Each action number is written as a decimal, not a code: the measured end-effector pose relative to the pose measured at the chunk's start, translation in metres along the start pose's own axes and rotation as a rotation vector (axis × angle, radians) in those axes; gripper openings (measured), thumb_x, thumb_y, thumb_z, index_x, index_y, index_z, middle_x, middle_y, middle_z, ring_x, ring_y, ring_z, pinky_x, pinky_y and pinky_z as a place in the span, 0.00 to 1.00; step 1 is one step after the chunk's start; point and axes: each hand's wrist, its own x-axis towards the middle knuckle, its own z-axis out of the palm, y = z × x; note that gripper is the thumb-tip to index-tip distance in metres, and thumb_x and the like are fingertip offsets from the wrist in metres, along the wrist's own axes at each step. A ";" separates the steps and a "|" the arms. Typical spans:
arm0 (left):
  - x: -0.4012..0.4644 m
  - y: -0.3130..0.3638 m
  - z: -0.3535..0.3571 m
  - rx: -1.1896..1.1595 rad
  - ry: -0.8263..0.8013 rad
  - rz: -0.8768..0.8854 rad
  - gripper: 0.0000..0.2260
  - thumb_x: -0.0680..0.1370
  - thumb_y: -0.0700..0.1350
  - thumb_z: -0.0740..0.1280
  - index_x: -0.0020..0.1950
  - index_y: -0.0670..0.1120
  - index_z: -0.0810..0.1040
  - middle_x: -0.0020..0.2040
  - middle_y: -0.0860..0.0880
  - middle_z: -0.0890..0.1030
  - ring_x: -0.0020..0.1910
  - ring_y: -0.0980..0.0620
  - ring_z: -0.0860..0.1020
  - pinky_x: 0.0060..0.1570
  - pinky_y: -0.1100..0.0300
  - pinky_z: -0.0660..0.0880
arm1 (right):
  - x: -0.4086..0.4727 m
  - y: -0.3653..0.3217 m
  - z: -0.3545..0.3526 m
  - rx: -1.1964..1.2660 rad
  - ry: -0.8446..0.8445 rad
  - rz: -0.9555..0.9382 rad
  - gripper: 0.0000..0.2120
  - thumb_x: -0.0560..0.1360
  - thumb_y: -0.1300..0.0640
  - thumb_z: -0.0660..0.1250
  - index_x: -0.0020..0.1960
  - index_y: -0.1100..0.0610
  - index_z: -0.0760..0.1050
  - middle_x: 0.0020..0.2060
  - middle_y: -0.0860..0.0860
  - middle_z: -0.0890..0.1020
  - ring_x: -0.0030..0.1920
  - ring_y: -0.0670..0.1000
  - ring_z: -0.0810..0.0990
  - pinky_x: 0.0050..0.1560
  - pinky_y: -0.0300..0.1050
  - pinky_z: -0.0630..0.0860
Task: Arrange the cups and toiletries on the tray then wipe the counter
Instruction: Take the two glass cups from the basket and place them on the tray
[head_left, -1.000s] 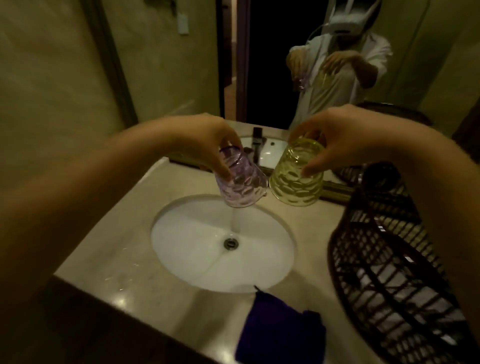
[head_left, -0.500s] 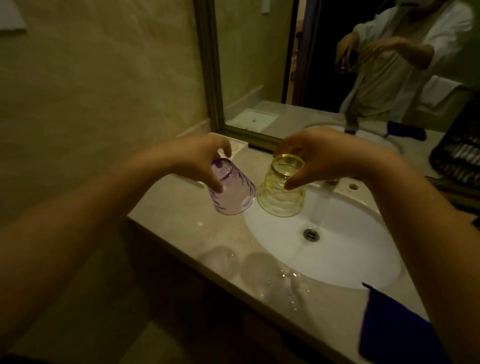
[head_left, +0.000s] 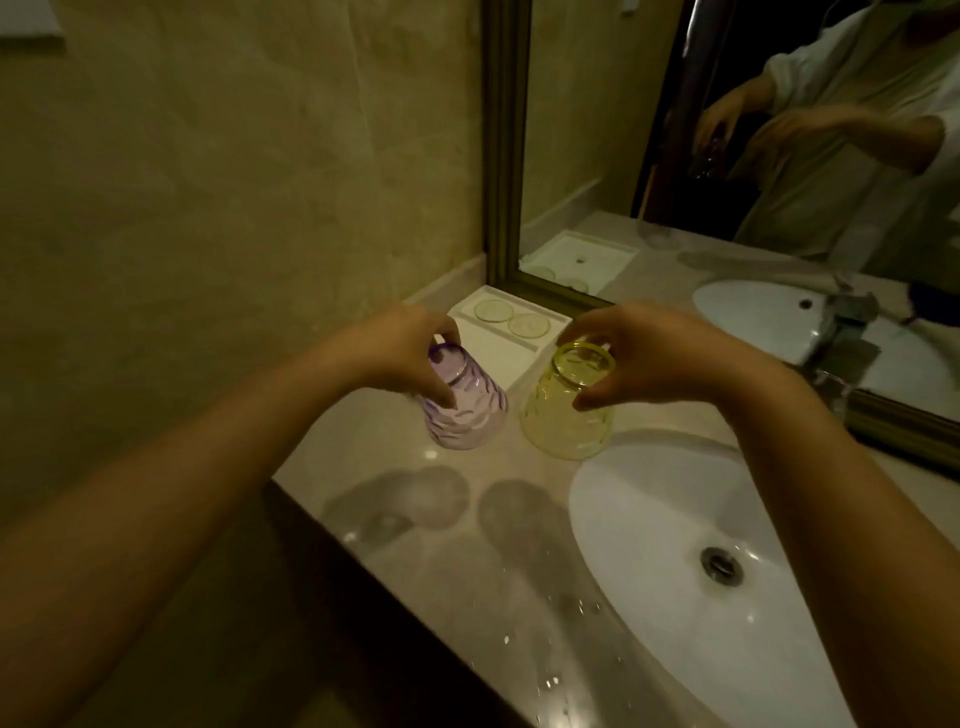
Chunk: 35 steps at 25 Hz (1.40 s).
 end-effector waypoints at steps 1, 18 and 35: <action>0.011 -0.008 -0.002 -0.003 0.010 0.005 0.27 0.65 0.48 0.77 0.62 0.47 0.74 0.57 0.46 0.79 0.45 0.53 0.75 0.38 0.63 0.71 | 0.014 0.001 0.000 0.001 -0.002 -0.002 0.29 0.62 0.48 0.76 0.61 0.45 0.71 0.55 0.48 0.79 0.52 0.50 0.76 0.52 0.52 0.78; 0.221 -0.149 -0.020 -0.280 0.161 0.206 0.28 0.63 0.44 0.76 0.61 0.45 0.74 0.55 0.45 0.81 0.47 0.53 0.75 0.42 0.66 0.67 | 0.201 0.010 0.042 0.128 0.276 0.494 0.30 0.62 0.48 0.76 0.62 0.48 0.69 0.56 0.50 0.79 0.54 0.53 0.77 0.50 0.55 0.78; 0.390 -0.136 0.067 -0.501 0.276 -0.011 0.25 0.64 0.41 0.74 0.61 0.41 0.76 0.54 0.38 0.80 0.53 0.39 0.77 0.53 0.47 0.74 | 0.319 0.126 0.120 0.276 0.554 0.579 0.25 0.63 0.52 0.76 0.59 0.55 0.76 0.53 0.56 0.82 0.54 0.58 0.78 0.50 0.47 0.74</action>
